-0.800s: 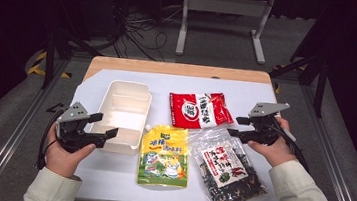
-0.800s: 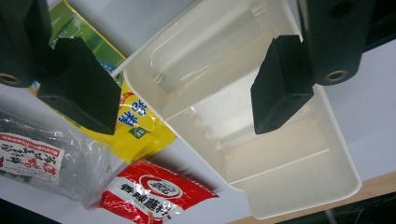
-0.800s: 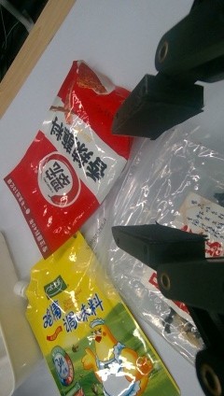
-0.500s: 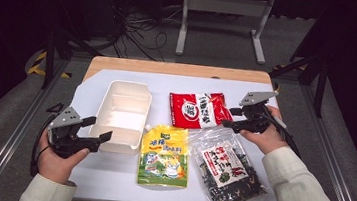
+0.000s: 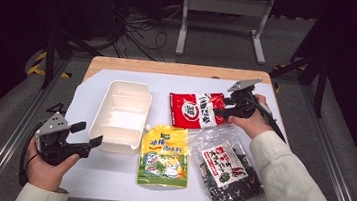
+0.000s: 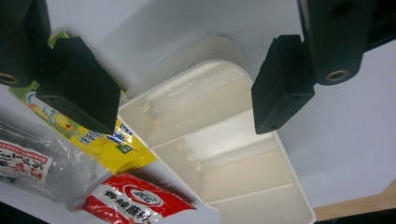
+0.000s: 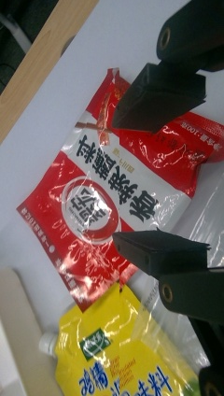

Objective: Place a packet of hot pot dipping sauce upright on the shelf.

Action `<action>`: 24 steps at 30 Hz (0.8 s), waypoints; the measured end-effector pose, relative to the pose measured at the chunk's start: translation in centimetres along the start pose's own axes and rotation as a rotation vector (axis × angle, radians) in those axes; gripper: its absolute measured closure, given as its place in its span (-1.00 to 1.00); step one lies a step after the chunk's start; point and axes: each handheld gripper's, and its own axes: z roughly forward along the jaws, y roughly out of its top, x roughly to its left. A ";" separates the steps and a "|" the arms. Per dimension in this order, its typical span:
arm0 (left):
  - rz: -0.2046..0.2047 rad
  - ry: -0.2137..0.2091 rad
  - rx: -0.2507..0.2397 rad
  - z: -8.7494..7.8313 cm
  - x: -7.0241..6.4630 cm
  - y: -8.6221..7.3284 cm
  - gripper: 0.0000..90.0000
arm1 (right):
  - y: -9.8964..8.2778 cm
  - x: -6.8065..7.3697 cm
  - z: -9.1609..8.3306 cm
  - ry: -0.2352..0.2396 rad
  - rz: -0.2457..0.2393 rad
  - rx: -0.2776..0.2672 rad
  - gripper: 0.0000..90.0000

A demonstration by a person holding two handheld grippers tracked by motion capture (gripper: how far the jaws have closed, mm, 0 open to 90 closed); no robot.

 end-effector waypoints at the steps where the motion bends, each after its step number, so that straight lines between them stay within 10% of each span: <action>1: 0.002 -0.003 0.001 0.0 0.0 0.0 -0.45 | 0.0 -0.3 0.4 -0.010 0.013 0.008 -0.13; 24: 0.031 -0.015 0.018 1.2 -0.4 0.2 -0.47 | -1.8 -3.5 5.2 -0.083 0.238 0.124 -0.26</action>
